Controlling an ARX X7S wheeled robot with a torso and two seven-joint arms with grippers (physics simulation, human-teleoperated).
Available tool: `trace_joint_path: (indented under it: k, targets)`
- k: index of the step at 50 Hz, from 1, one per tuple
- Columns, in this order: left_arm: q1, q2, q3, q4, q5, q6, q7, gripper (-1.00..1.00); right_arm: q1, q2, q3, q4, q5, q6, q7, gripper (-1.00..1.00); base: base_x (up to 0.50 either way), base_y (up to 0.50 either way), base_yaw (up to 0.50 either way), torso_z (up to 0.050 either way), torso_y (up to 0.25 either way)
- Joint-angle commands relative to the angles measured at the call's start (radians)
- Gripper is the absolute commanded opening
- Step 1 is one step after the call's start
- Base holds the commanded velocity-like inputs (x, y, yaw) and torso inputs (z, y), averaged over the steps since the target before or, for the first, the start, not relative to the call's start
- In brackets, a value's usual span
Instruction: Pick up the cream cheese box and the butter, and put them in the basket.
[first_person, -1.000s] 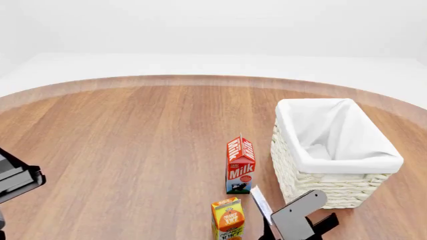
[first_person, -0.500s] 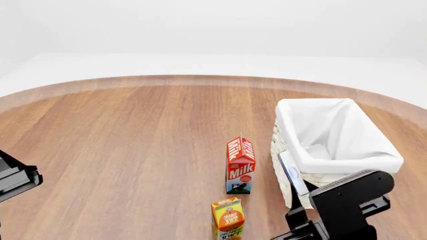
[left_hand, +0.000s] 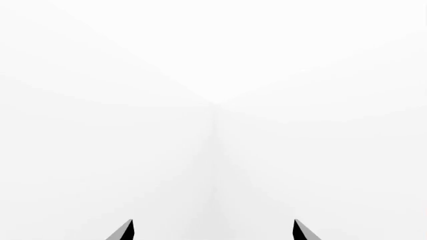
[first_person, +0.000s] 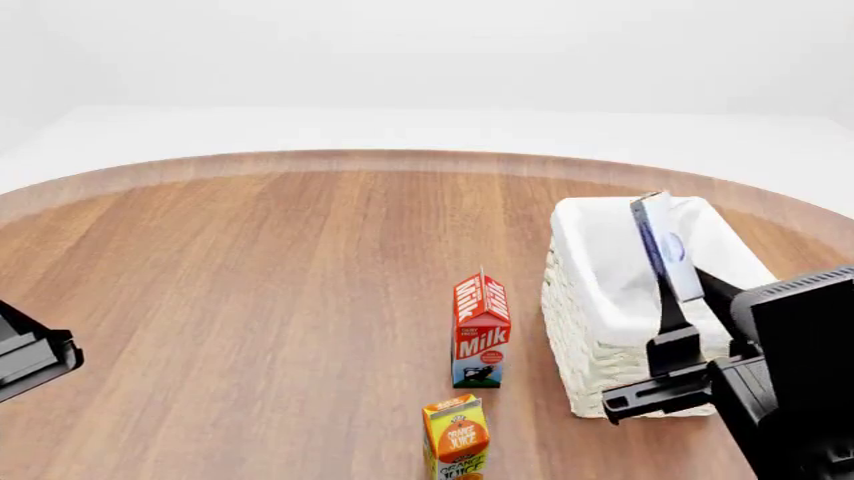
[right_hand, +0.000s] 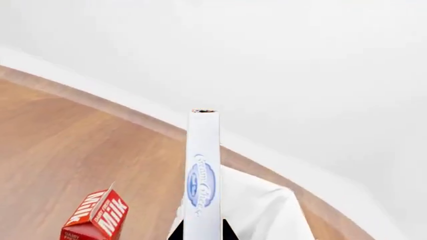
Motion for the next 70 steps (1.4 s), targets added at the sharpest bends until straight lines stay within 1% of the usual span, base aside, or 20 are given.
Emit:
trace_joint_path:
  k: [1, 10, 15, 19, 21, 22, 25, 34, 35, 40, 50, 61, 62, 66, 70]
  targets:
    - [0.006, 0.018, -0.024, 0.006, 0.017, 0.009, 0.021, 1.0, 0.123, 0.05, 0.085, 0.039, 0.072, 0.008, -0.005, -1.0, 0.0, 0.0, 0.0, 0.0, 0.0]
    - [0.008, 0.017, -0.022, 0.011, 0.018, 0.006, 0.02, 1.0, 0.25, 0.074, 0.076, 0.115, 0.129, 0.044, -0.022, -1.0, 0.0, 0.0, 0.0, 0.0, 0.001]
    - [0.006, 0.016, -0.019, 0.01, 0.02, 0.005, 0.019, 1.0, 0.318, 0.073, 0.057, 0.178, 0.126, 0.078, -0.078, -1.0, 0.0, 0.0, 0.0, 0.0, 0.0]
    - [0.002, 0.014, -0.014, 0.01, 0.022, 0.002, 0.02, 1.0, 0.334, 0.071, 0.055, 0.249, 0.151, 0.08, -0.13, -1.0, 0.0, 0.0, 0.0, 0.0, 0.0]
    - [0.0, 0.014, -0.013, 0.008, 0.022, 0.0, 0.02, 1.0, 0.34, 0.072, 0.055, 0.262, 0.125, 0.084, -0.136, -1.0, 0.0, 0.0, 0.0, 0.0, 0.0]
    - [0.0, 0.013, -0.013, 0.008, 0.022, 0.0, 0.02, 1.0, 0.333, 0.072, 0.064, 0.294, 0.162, 0.071, -0.138, -1.0, 0.0, 0.0, 0.0, 0.0, 0.0]
    - [-0.001, 0.013, -0.012, 0.008, 0.022, 0.0, 0.019, 1.0, 0.343, 0.068, 0.068, 0.321, 0.161, 0.068, -0.173, -1.0, 0.0, 0.0, 0.0, 0.0, 0.0]
    - [-0.005, 0.011, -0.004, 0.004, 0.024, -0.003, 0.019, 1.0, 0.379, 0.019, 0.023, 0.47, 0.127, 0.088, -0.242, -1.0, 0.0, 0.0, 0.0, 0.0, 0.001]
    - [-0.005, 0.011, -0.004, 0.004, 0.025, -0.003, 0.019, 1.0, 0.387, 0.013, 0.016, 0.482, 0.142, 0.095, -0.259, -1.0, 0.0, 0.0, 0.0, 0.0, 0.0]
    - [-0.007, 0.009, -0.001, 0.002, 0.025, -0.005, 0.02, 1.0, 0.42, -0.038, -0.016, 0.576, 0.19, 0.109, -0.248, -1.0, 0.0, 0.0, 0.0, 0.0, 0.0]
    - [-0.007, 0.006, 0.002, 0.002, 0.021, -0.009, 0.02, 1.0, 0.597, -0.126, -0.111, 0.754, 0.107, 0.187, -0.286, -1.0, 0.0, 0.0, 0.0, 0.0, 0.001]
    - [-0.004, 0.005, 0.005, -0.003, 0.021, -0.006, 0.019, 1.0, 0.687, -0.193, -0.182, 0.874, 0.012, 0.214, -0.344, -1.0, 0.0, 0.0, 0.0, 0.0, 0.0]
    - [-0.004, 0.005, 0.006, -0.004, 0.022, -0.006, 0.019, 1.0, 0.715, -0.205, -0.197, 0.912, -0.016, 0.218, -0.364, -1.0, 0.0, 0.0, 0.0, 0.0, 0.01]
    - [-0.006, 0.005, 0.012, -0.008, 0.024, -0.006, 0.019, 1.0, 0.733, -0.23, -0.222, 0.959, -0.052, 0.216, -0.385, -1.0, 0.0, 0.0, 0.0, 0.0, 0.0]
    - [-0.005, 0.005, 0.013, -0.01, 0.025, -0.005, 0.019, 1.0, 0.716, -0.247, -0.241, 0.98, -0.077, 0.203, -0.403, -1.0, 0.0, 0.0, 0.0, 0.0, 0.0]
